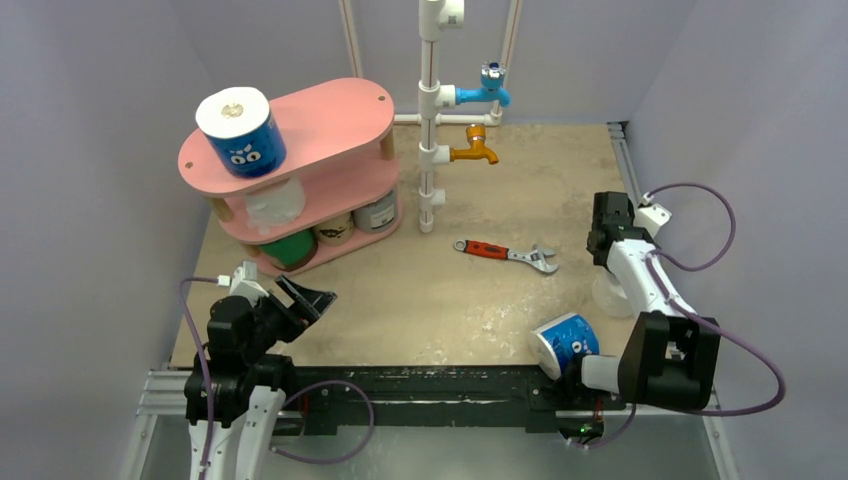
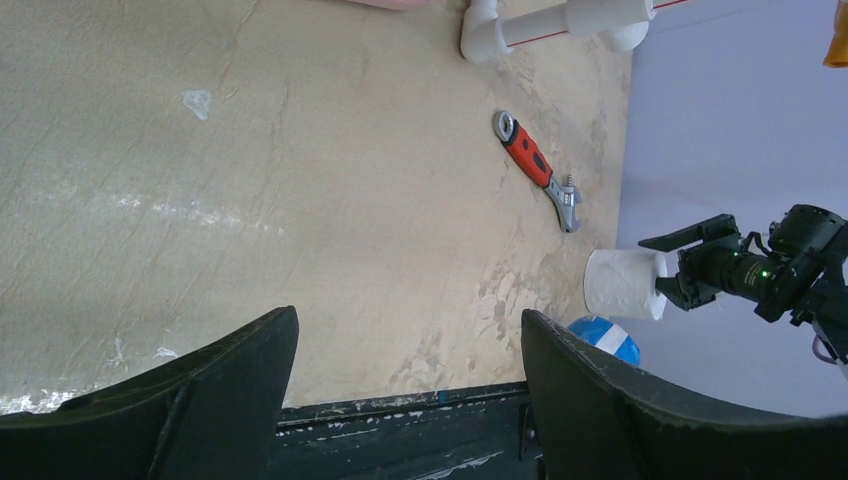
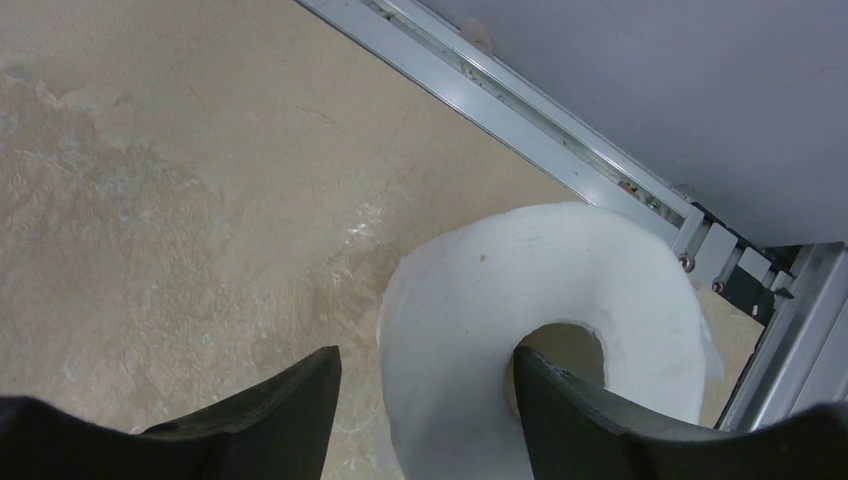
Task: Place and organize the paper towels onto the shelf
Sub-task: Pick up the paper towel from the center of the board.
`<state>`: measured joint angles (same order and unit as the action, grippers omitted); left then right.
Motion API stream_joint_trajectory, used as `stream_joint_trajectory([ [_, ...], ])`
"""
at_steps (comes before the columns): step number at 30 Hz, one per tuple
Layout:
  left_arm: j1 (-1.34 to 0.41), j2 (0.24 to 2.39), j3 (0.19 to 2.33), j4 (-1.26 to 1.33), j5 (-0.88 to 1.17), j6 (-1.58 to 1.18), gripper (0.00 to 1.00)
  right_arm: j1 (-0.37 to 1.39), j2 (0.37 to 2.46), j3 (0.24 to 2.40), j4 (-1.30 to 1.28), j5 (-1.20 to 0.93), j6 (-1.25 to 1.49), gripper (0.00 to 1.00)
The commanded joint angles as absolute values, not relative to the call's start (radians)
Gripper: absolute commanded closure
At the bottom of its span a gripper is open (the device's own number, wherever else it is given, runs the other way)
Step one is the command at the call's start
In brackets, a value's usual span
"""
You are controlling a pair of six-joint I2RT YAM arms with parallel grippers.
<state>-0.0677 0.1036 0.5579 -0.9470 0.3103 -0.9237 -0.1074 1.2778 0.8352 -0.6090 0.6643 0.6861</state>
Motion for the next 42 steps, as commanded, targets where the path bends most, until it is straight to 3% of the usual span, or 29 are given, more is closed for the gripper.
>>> stream_joint_trajectory([
  [1,-0.074,0.106,0.576,-0.913,0.32,-0.914,0.19,-0.11,1.303,0.825,-0.554,0.65,0.665,0.41],
  [7,-0.074,0.108,0.581,-0.915,0.325,-0.914,0.19,-0.11,1.311,0.831,-0.554,0.61,0.647,0.75],
  [10,-0.074,0.11,0.589,-0.919,0.323,-0.91,0.19,-0.11,1.262,0.826,-0.563,0.599,0.641,0.98],
  [11,-0.074,0.11,0.59,-0.922,0.322,-0.91,0.19,-0.109,1.243,0.832,-0.579,0.611,0.638,1.0],
  [19,-0.072,0.123,0.602,-0.935,0.316,-0.912,0.19,0.004,0.997,0.953,-0.735,0.554,0.609,1.0],
  [26,-0.056,0.16,0.651,-0.951,0.28,-0.912,0.19,0.351,0.879,1.025,-0.943,0.497,0.711,1.0],
  [29,-0.048,0.18,0.678,-0.966,0.266,-0.91,0.19,0.488,0.909,1.036,-0.998,0.441,0.731,1.0],
  [35,-0.048,0.177,0.717,-1.039,0.172,-0.953,0.21,0.95,1.029,1.181,-1.167,0.619,0.899,1.0],
  [42,-0.048,0.154,0.737,-1.147,0.119,-0.991,0.21,1.297,1.257,1.392,-1.075,0.728,0.849,1.0],
])
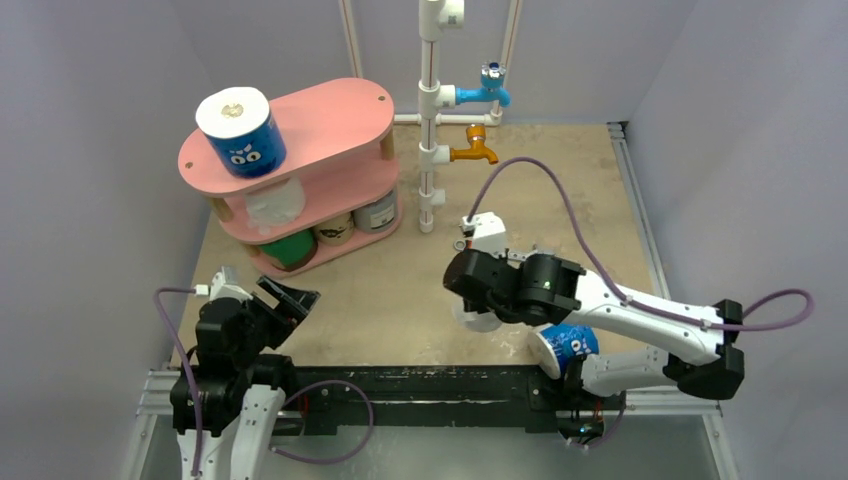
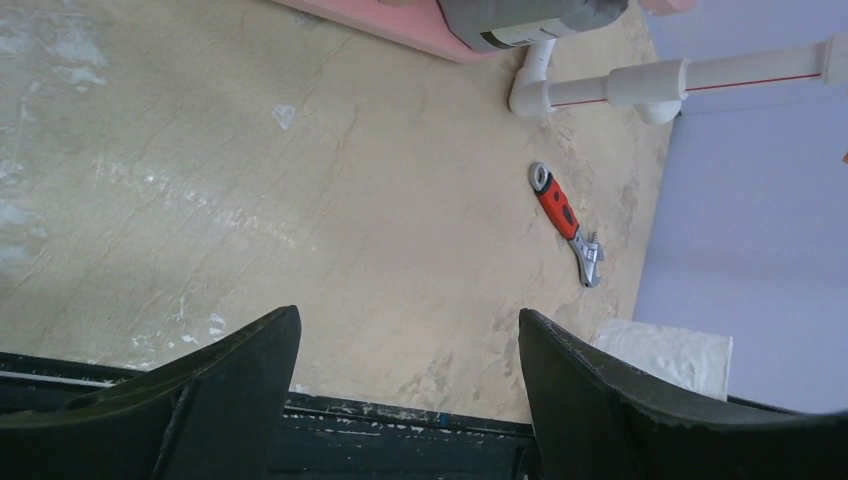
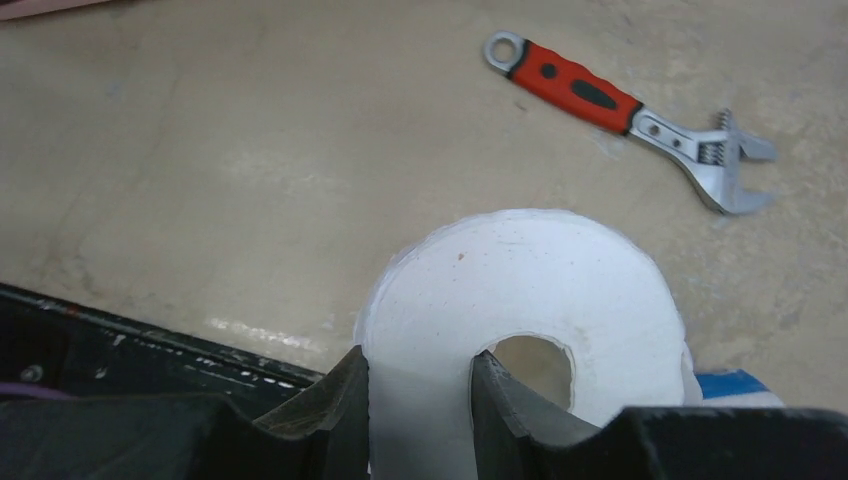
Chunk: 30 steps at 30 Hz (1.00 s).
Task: Place and organize the paper towels onto the shelf
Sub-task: Pick up the paper towel from the center of the board.
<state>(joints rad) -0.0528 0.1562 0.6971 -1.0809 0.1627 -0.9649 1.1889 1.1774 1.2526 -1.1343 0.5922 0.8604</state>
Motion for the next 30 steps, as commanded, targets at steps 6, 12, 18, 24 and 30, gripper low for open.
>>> stream_joint_trajectory([
  [6,-0.049,0.15,0.67,-1.123,0.216,-1.026,0.21,1.305,1.339,1.48,-0.821,0.754,0.565,1.0],
  [12,-0.049,0.141,0.605,-1.08,0.328,-1.026,0.21,1.305,1.398,1.5,-0.535,0.725,0.25,1.0],
  [18,-0.054,0.145,0.618,-1.112,0.334,-0.993,0.21,1.305,1.528,1.552,-0.533,0.608,0.099,1.0],
  [24,-0.055,0.126,0.577,-1.096,0.33,-1.003,0.22,1.309,1.447,1.239,-0.32,0.392,-0.044,1.0],
  [30,-0.057,0.131,0.561,-1.075,0.323,-1.001,0.22,1.308,1.406,1.04,-0.138,0.347,-0.113,1.0],
])
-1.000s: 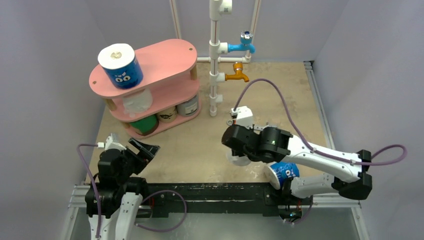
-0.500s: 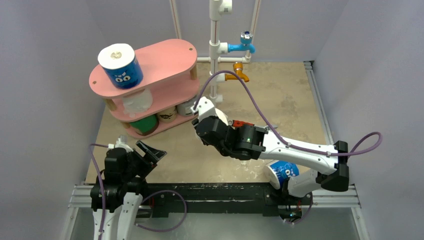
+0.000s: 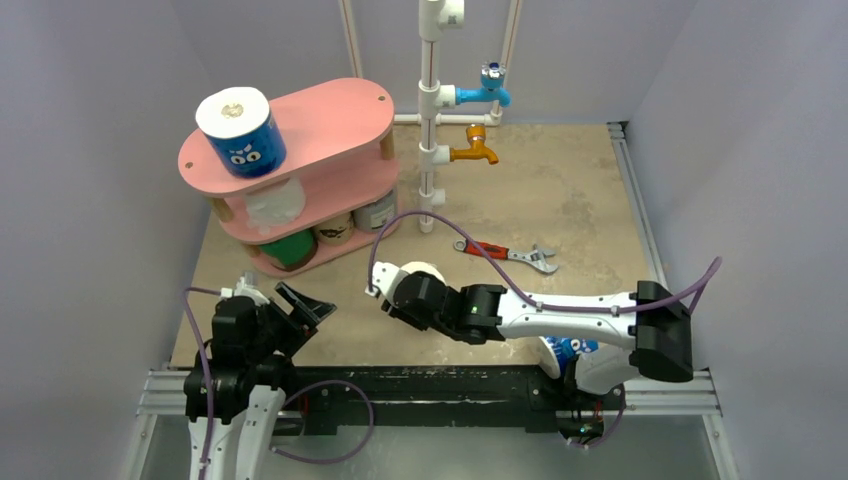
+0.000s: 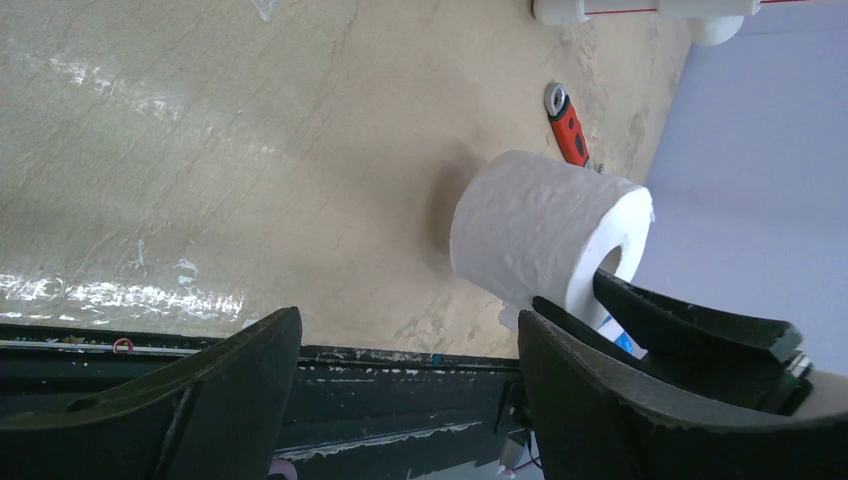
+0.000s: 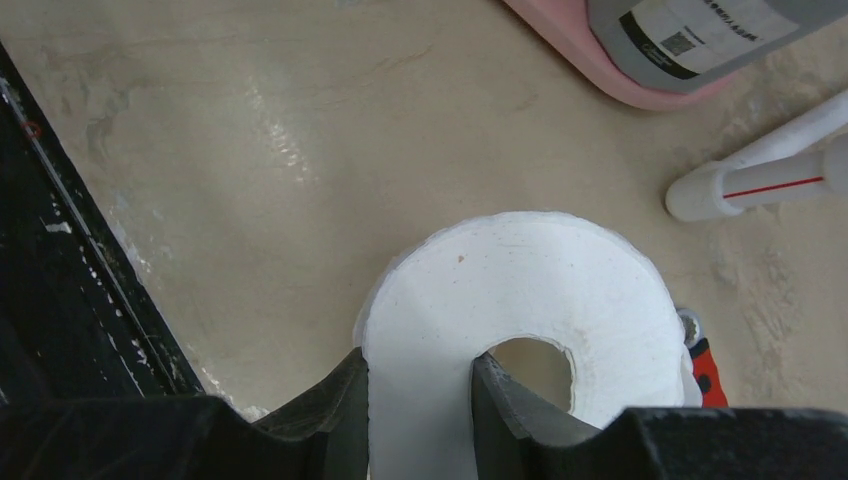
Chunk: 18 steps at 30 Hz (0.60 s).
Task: Place and organize the paper towels onto the shelf
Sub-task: Pick up the paper towel from the center of the board.
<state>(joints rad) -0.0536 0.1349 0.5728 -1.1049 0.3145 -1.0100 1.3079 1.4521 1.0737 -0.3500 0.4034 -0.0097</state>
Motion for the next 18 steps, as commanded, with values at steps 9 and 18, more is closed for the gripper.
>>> stream_joint_trajectory([
  [9,-0.057,0.125,0.545,-1.07,0.323,-1.006,0.22,1.308,1.561,1.081,-0.257,0.293,-0.114,0.73],
  [18,-0.057,0.12,0.537,-1.066,0.331,-1.009,0.22,1.308,1.466,1.105,-0.32,0.353,-0.061,0.21],
])
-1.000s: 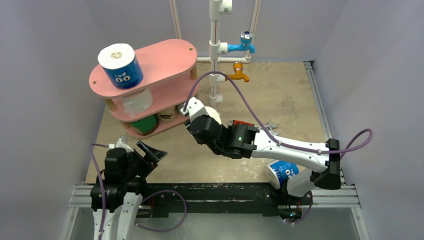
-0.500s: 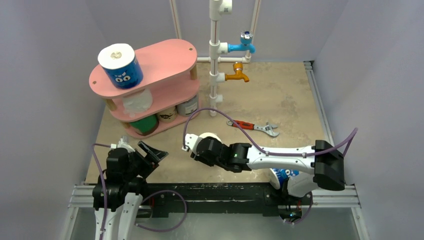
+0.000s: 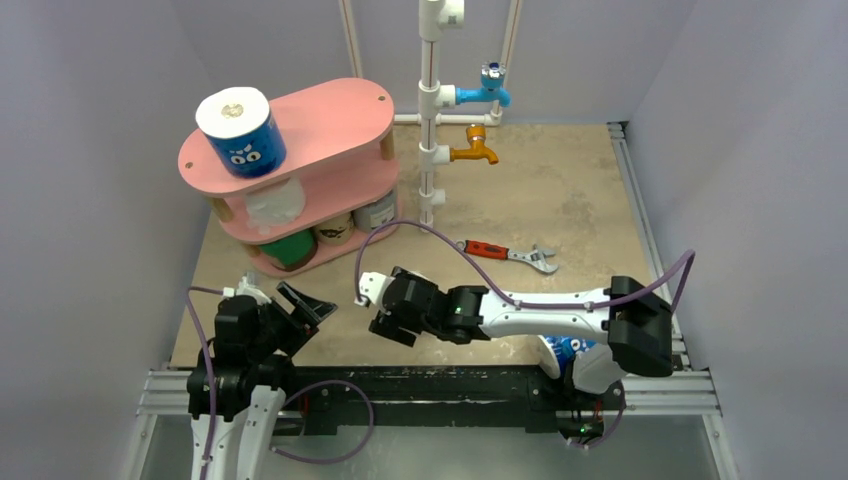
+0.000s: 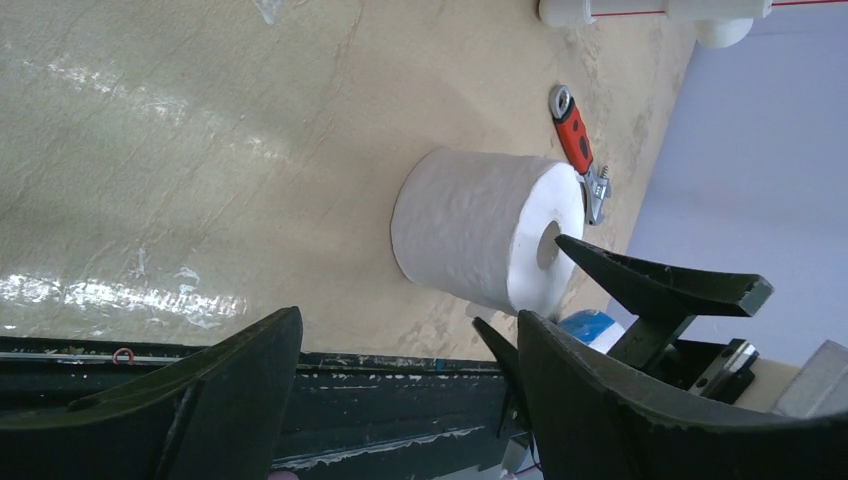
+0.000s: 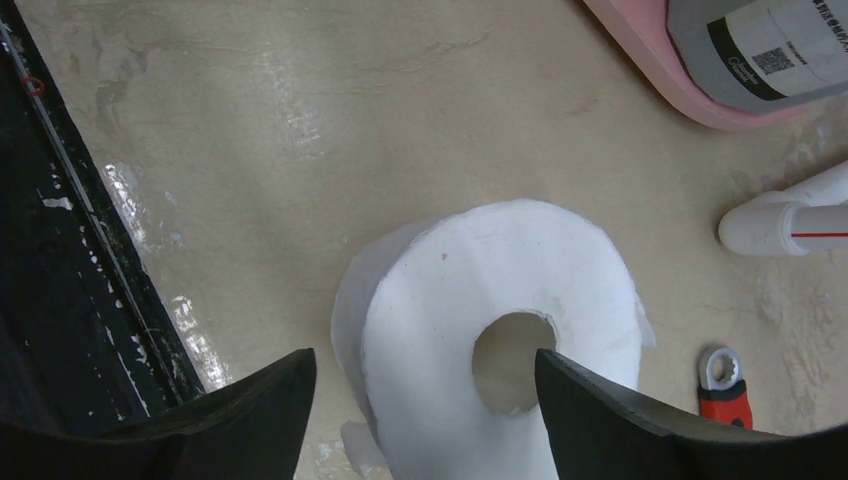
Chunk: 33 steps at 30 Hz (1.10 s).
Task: Place and organize the paper towels onto the shelf
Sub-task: Pick up the paper towel from the center of the board.
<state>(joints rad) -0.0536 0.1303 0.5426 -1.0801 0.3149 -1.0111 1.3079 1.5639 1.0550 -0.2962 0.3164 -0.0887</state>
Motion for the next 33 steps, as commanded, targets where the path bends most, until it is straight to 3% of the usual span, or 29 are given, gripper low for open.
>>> stream_joint_trajectory([
  [1,-0.058,0.121,0.538,-1.066,0.33,-1.008,0.22,1.308,1.431,1.101,-0.325,0.361,-0.043,0.2],
  [6,-0.058,0.12,0.536,-1.06,0.328,-1.01,0.22,1.303,1.216,1.033,-0.281,0.514,0.197,0.17],
  [9,-0.057,0.118,0.523,-1.05,0.325,-1.02,0.22,1.226,1.143,1.03,-0.363,0.578,0.591,0.13],
  [12,-0.058,0.12,0.508,-1.039,0.333,-1.032,0.22,1.162,1.132,1.038,-0.509,0.505,1.06,0.14],
  [15,-0.057,0.123,0.505,-1.041,0.335,-1.037,0.22,1.161,1.163,1.034,-0.589,0.443,1.282,0.18],
  [21,-0.057,0.122,0.535,-1.087,0.295,-1.034,0.23,1.161,1.304,1.055,-0.665,0.402,1.371,0.19],
  [33,-0.058,0.106,0.536,-1.143,0.272,-1.047,0.23,1.1,1.343,0.937,-0.557,0.358,1.381,0.26],
])
